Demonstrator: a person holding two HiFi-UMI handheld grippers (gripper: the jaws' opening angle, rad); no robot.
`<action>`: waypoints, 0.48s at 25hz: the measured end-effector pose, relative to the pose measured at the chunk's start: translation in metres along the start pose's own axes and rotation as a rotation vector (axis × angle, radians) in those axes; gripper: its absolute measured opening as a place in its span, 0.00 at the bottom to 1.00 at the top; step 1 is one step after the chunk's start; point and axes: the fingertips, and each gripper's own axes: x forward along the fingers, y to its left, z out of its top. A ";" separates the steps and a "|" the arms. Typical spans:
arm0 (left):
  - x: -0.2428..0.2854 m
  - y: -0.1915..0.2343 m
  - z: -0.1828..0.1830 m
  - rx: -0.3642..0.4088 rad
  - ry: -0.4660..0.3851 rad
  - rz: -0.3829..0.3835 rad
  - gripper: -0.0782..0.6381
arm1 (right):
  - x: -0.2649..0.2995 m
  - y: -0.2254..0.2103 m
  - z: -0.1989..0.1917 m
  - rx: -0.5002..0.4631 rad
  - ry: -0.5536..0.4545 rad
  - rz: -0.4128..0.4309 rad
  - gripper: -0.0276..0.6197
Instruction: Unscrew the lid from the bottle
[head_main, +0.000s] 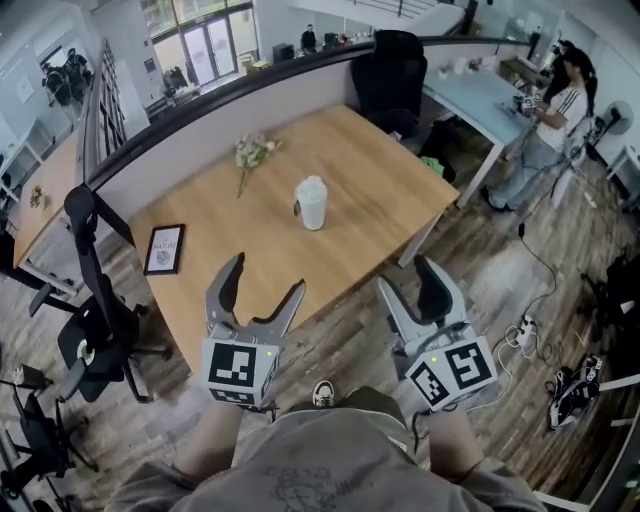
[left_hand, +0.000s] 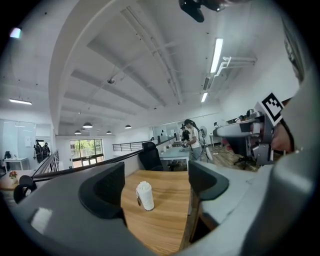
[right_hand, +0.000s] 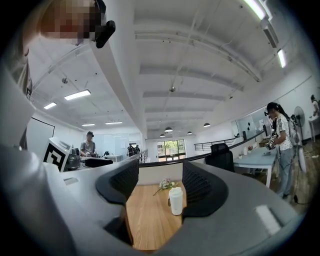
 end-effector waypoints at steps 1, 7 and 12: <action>0.006 0.002 -0.002 -0.001 0.005 0.002 0.67 | 0.006 -0.004 -0.001 -0.001 0.003 0.003 0.44; 0.042 0.019 -0.004 0.002 0.008 0.029 0.67 | 0.046 -0.030 -0.006 0.006 0.010 0.032 0.44; 0.083 0.031 -0.012 -0.003 0.032 0.066 0.69 | 0.092 -0.057 -0.016 0.015 0.029 0.100 0.44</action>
